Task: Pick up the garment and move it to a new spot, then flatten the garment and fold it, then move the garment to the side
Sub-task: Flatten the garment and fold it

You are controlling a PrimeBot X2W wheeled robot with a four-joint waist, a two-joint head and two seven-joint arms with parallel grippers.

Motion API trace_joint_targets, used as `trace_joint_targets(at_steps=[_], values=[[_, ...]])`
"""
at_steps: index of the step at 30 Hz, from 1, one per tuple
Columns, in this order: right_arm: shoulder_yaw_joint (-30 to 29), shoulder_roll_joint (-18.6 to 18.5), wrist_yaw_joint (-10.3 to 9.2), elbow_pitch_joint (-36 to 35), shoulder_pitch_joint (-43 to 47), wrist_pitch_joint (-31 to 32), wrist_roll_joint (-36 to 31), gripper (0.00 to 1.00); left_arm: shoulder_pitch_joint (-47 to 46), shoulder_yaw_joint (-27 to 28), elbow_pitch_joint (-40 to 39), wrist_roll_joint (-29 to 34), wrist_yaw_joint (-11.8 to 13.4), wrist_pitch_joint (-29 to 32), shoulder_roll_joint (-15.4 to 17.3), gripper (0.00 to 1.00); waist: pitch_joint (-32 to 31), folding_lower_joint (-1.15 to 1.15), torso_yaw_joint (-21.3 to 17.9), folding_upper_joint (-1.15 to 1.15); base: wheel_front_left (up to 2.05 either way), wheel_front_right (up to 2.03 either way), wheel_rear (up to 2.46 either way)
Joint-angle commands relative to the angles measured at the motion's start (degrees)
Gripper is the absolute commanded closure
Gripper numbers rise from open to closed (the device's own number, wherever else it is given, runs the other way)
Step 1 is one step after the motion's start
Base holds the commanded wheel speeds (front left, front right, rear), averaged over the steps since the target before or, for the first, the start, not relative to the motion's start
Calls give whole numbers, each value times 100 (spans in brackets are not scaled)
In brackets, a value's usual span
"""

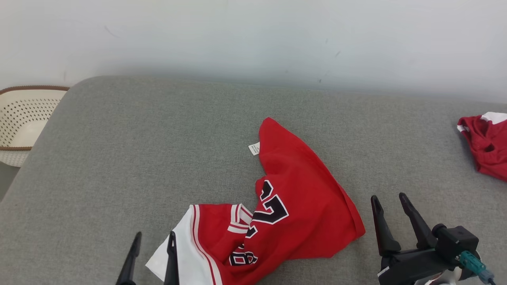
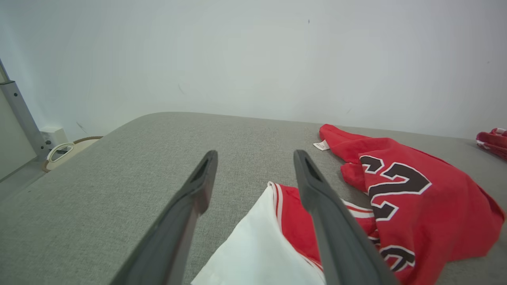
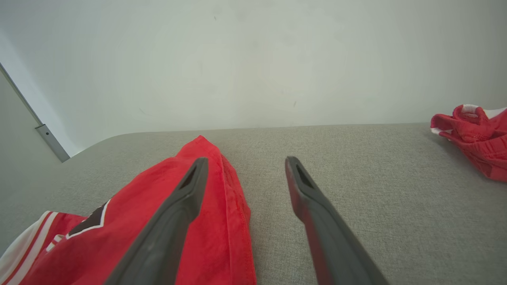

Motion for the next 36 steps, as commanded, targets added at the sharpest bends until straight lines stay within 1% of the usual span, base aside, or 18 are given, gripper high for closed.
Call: trace_joint_targets(at_steps=[1,4,5,7,11,18,23,24,25,26,27,28,29,30,31,32,36], values=[[28,-24,-4,85,-12,-26,53,0,51,126,-95,67,-17,-23,36,0,-13,0,-31,0,0,0,0],[107,-66,-4,267,-18,32,139,0,20,353,-174,96,-13,-23,33,0,-32,0,-61,0,0,0,0],[107,-66,-4,267,-18,32,139,0,20,353,-174,96,-13,-23,33,0,-32,0,-61,0,0,0,0],[218,-90,-4,435,-31,185,240,0,60,513,-217,121,11,-23,-6,0,-57,0,-76,0,0,0,0],[386,-150,-4,645,-71,439,408,0,98,647,-194,153,-40,-23,-43,0,-79,0,-80,0,0,0,0],[697,-261,-4,1017,-234,777,618,0,110,707,-111,182,-120,-23,-113,0,-77,0,30,0,0,0,0],[800,-342,-4,1362,-359,783,642,0,71,693,-76,183,-145,-23,-156,0,-52,0,175,0,0,0,0],[806,-339,-4,1437,-391,770,654,2,74,691,-72,182,-157,-23,-161,0,-47,0,204,0,0,0,0],[820,-334,-4,1518,-428,784,656,17,77,699,-67,180,-164,-23,-167,0,-46,0,225,0,0,0,0],[818,-341,-4,1587,-460,773,649,42,82,703,-62,178,-168,-23,-174,0,-45,0,250,0,0,0,0],[832,-358,-4,1674,-495,750,632,51,86,708,-61,176,-176,-23,-181,0,-43,0,268,0,0,0,0],[858,-369,-4,1773,-530,744,612,58,88,711,-59,177,-185,-23,-185,0,-39,0,285,0,0,0,0],[875,-380,-4,1853,-573,724,602,60,84,712,-54,179,-191,-23,-187,0,-35,0,305,0,0,0,0],[877,-380,-4,1931,-637,679,598,74,79,715,-50,181,-179,-23,-190,0,-32,0,320,0,0,0,0],[881,-387,-4,2014,-698,639,585,91,78,716,-47,182,-180,-23,-193,0,-29,0,332,0,0,0,0],[897,-401,-4,2096,-740,613,563,100,74,719,-45,185,-181,-23,-197,0,-25,0,344,0,0,0,0],[894,-374,-4,2315,-910,470,531,100,85,718,-33,183,-176,-23,-205,0,-23,0,376,0,0,0,0]])
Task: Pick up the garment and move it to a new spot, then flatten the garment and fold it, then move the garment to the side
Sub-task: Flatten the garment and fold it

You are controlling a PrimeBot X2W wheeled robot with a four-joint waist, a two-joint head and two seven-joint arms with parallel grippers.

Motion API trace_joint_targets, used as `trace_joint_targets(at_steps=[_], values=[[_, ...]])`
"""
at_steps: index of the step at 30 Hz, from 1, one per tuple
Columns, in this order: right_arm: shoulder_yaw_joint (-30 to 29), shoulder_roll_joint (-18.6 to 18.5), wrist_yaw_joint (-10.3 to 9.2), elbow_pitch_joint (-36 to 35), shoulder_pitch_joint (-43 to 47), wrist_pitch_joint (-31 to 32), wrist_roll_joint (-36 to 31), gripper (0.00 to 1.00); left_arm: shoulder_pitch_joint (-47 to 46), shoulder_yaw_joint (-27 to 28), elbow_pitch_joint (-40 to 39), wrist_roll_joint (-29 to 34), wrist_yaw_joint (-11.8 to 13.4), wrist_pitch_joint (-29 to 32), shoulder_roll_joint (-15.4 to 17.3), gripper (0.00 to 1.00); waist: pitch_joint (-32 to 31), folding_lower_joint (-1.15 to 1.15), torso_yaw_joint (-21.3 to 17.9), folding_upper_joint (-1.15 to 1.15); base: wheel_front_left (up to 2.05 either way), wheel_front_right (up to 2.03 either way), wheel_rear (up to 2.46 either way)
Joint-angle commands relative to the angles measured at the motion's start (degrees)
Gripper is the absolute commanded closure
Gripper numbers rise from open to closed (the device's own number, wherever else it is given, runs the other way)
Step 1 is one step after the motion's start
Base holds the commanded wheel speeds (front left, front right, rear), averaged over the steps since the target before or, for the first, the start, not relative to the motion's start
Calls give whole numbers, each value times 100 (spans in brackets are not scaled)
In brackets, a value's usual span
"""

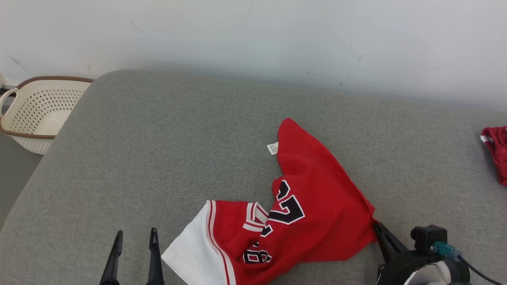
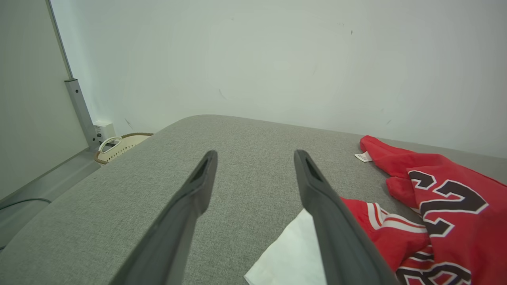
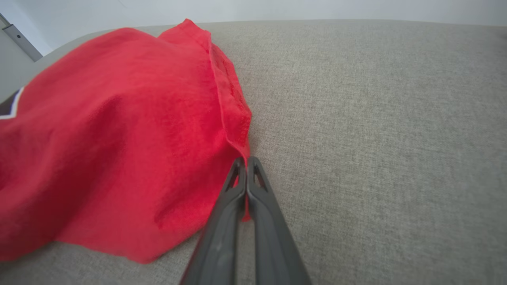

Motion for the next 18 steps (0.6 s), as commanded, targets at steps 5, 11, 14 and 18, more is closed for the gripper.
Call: trace_joint_targets(at_steps=[5,11,14,18], values=[[-27,-96,-4,-102,-262,-195,179,100,118,66,22,16,38,-23,-10,0,-8,0,-66,0,0,0,0],[54,-414,-4,-606,-706,-55,936,100,136,143,64,11,55,-23,-11,0,-83,0,-220,0,0,0,0],[96,-648,-5,-833,-911,54,1152,100,128,137,78,-17,57,-23,-13,0,-103,0,-255,0,0,0,0],[194,-937,-4,-1243,-1193,253,1508,100,154,127,117,-58,80,-23,-11,0,-169,0,-295,0,0,0,0]])
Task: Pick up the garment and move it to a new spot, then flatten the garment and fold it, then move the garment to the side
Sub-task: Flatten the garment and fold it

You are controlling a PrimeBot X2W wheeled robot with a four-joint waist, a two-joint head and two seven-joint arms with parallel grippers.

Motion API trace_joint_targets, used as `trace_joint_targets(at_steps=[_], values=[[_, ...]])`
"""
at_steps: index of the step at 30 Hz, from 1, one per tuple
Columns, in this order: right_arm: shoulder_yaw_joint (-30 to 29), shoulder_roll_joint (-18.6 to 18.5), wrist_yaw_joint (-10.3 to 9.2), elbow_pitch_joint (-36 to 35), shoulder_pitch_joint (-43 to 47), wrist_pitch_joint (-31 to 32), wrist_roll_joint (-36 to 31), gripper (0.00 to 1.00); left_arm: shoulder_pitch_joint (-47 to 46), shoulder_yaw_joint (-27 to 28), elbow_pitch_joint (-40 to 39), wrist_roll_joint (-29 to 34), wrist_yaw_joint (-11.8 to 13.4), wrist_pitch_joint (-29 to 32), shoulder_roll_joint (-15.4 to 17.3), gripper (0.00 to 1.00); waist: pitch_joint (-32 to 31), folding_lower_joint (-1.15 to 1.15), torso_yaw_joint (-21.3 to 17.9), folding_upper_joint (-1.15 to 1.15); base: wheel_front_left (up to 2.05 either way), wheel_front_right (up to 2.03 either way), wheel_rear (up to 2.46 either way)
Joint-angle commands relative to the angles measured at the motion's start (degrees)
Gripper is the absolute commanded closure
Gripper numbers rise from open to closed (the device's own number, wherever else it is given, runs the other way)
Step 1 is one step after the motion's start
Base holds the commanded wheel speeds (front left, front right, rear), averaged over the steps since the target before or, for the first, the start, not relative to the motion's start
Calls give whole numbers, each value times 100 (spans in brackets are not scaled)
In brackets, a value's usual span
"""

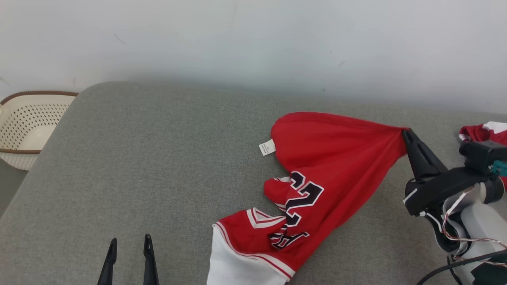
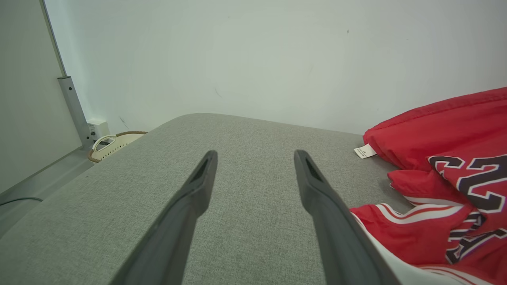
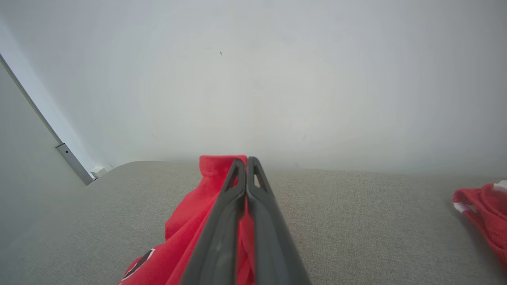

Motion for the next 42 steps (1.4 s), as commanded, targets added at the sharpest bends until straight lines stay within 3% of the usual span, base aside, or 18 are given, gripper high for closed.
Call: trace_joint_targets(at_steps=[1,9,24,31,37,39,40,41,42], values=[[37,-33,-4,-39,-33,17,48,100,73,20,28,-19,17,-23,1,0,-37,0,-11,0,0,0,0],[-84,-293,-4,-669,24,346,510,100,187,49,22,-79,60,-23,0,0,-159,0,-11,0,0,0,0],[-686,-522,-4,-1640,482,839,722,100,234,129,65,-91,37,-23,-1,0,-162,0,-106,0,0,0,0],[-1133,-467,-4,-1975,695,1017,571,100,289,67,-29,-51,120,-23,-1,0,-112,0,-144,0,0,0,0],[-1235,-340,-4,-1847,919,1226,394,100,234,4,-14,-70,158,-23,0,0,-66,0,-150,0,0,0,0],[-1248,-325,-4,-1775,959,1248,319,94,208,18,14,-74,130,-23,0,0,-59,0,-150,0,0,0,0],[-1250,-316,-4,-1700,991,1295,255,65,189,32,39,-75,100,-23,0,0,-53,0,-153,0,0,0,0],[-1247,-296,-4,-1652,1022,1347,209,0,175,44,53,-77,88,-23,-1,0,-48,0,-159,0,0,0,0],[-1256,-290,-4,-1597,1048,1396,145,0,167,56,63,-75,88,-23,0,0,-47,0,-165,0,0,0,0]])
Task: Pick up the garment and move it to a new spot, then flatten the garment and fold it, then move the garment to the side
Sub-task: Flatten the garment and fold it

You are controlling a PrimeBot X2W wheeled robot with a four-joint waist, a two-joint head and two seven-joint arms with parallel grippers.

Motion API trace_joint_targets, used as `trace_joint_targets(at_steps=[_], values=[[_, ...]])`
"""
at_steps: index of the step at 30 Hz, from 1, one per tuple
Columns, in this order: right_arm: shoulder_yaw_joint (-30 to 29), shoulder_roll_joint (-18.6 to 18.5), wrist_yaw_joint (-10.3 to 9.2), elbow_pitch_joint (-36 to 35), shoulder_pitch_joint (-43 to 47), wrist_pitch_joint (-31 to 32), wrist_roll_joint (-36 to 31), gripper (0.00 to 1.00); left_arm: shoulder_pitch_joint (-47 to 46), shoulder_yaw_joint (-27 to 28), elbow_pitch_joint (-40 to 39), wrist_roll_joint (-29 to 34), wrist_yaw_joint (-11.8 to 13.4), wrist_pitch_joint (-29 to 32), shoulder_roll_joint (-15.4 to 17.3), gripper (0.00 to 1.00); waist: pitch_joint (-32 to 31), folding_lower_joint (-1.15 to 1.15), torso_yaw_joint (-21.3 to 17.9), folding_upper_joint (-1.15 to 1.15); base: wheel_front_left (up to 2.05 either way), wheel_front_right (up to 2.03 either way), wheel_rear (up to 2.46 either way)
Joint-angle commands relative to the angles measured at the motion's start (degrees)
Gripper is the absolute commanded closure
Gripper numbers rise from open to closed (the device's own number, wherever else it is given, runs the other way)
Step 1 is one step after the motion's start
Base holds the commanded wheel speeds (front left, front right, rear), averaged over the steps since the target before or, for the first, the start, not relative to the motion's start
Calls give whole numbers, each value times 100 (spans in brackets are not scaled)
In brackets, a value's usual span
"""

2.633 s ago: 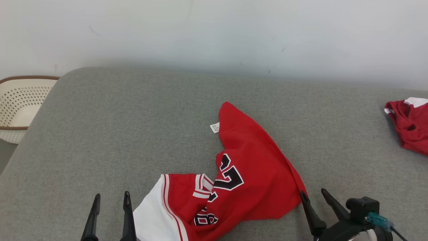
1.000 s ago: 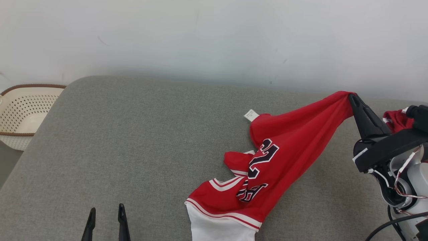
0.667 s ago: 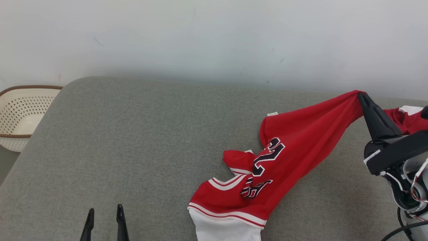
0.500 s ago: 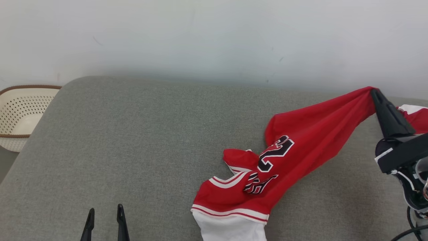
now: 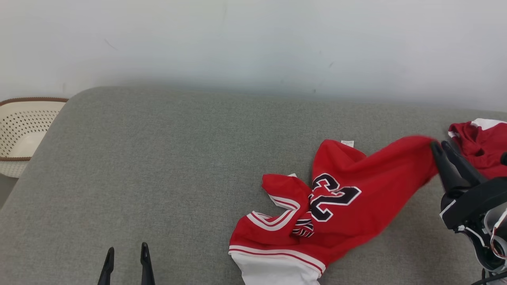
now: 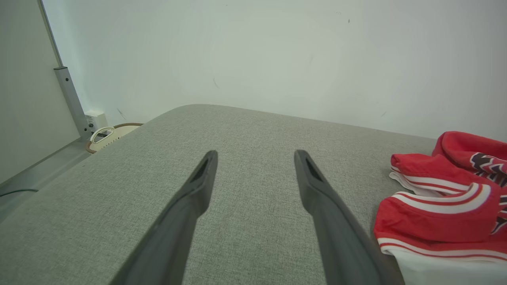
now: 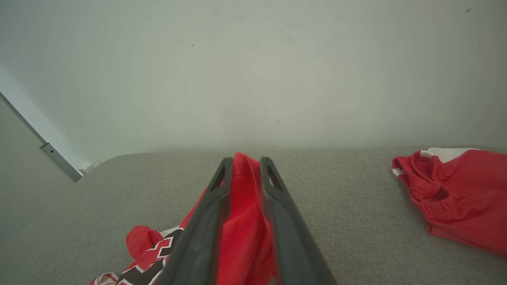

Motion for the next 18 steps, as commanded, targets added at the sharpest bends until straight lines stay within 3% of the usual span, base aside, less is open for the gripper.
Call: trace_joint_targets(at_steps=[1,11,18], values=[[1,19,-4,26,67,37,-50,0,6,29,31,-11,-8,-23,0,0,1,0,-11,0,0,0,0],[-317,130,-4,-58,342,81,-368,0,-38,18,63,16,-39,-23,-1,0,0,0,-362,0,0,0,0],[-525,398,-4,-207,766,-345,-538,0,-30,-186,217,-53,-153,-23,-1,0,-24,0,-555,0,0,0,0]])
